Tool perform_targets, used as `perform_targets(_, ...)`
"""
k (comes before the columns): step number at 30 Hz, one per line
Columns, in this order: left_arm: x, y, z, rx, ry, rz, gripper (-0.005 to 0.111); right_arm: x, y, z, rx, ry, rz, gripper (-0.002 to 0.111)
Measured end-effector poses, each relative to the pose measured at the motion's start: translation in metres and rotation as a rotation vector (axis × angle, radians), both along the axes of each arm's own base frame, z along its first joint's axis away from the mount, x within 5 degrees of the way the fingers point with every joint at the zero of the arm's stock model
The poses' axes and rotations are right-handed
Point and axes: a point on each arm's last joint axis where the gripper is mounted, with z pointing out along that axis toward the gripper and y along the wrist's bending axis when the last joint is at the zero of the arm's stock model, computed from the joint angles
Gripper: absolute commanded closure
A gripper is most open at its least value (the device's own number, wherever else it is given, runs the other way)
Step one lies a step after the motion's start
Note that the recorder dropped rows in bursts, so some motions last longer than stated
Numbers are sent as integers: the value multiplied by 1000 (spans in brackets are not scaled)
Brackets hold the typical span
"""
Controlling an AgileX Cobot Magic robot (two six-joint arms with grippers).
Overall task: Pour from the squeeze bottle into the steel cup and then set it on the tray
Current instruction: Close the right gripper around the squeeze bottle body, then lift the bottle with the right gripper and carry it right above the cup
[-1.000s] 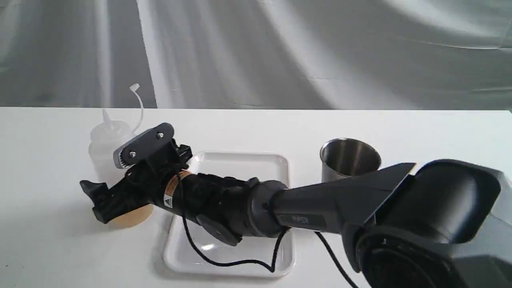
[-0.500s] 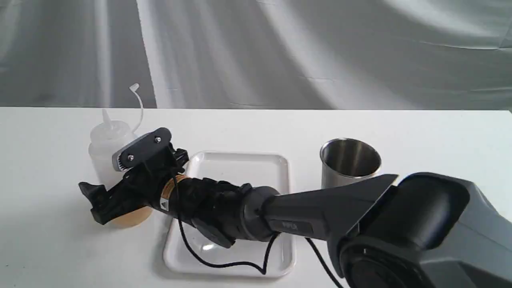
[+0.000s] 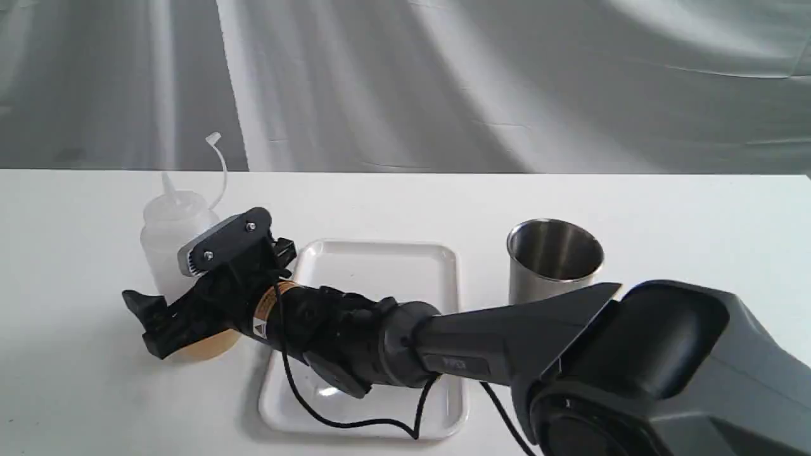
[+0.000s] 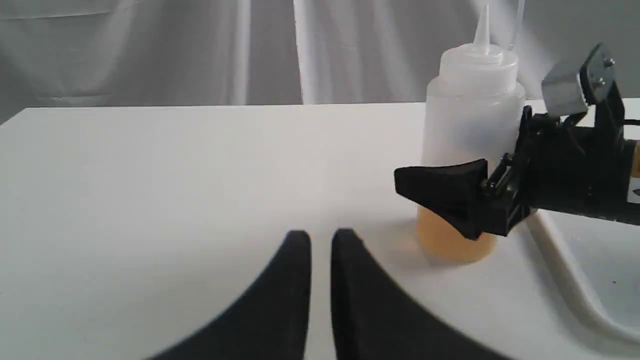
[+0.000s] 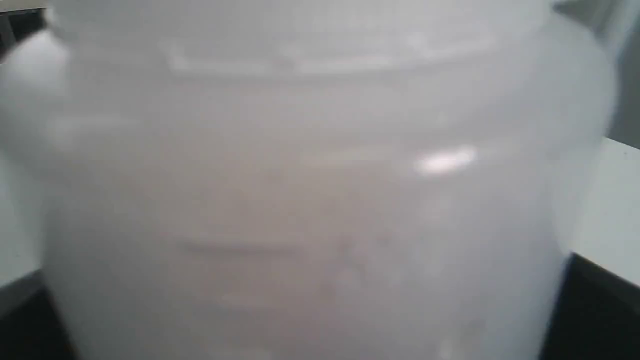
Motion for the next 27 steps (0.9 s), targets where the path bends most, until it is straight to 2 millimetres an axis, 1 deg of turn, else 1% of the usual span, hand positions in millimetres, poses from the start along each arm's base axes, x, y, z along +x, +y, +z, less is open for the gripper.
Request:
perform_targets(7, 0, 0, 0, 0, 0, 0, 98, 3, 2, 1, 4, -10, -1, 3)
perform_targets(10, 0, 0, 0, 0, 0, 0, 98, 3, 2, 1, 4, -10, -1, 7)
perform_targets(13, 0, 0, 0, 0, 0, 0, 98, 3, 2, 1, 4, -10, -1, 19)
perform_targets(16, 0, 0, 0, 0, 0, 0, 98, 3, 2, 1, -1, -6, -3, 43)
perform_targets(21, 0, 0, 0, 0, 0, 0, 98, 3, 2, 0, -14, -1, -4, 87)
perform_targets(24, 0, 0, 0, 0, 0, 0, 98, 3, 2, 0, -15, -2, -3, 107)
perform_targets(27, 0, 0, 0, 0, 0, 0, 98, 3, 2, 0, -15, -2, -3, 108)
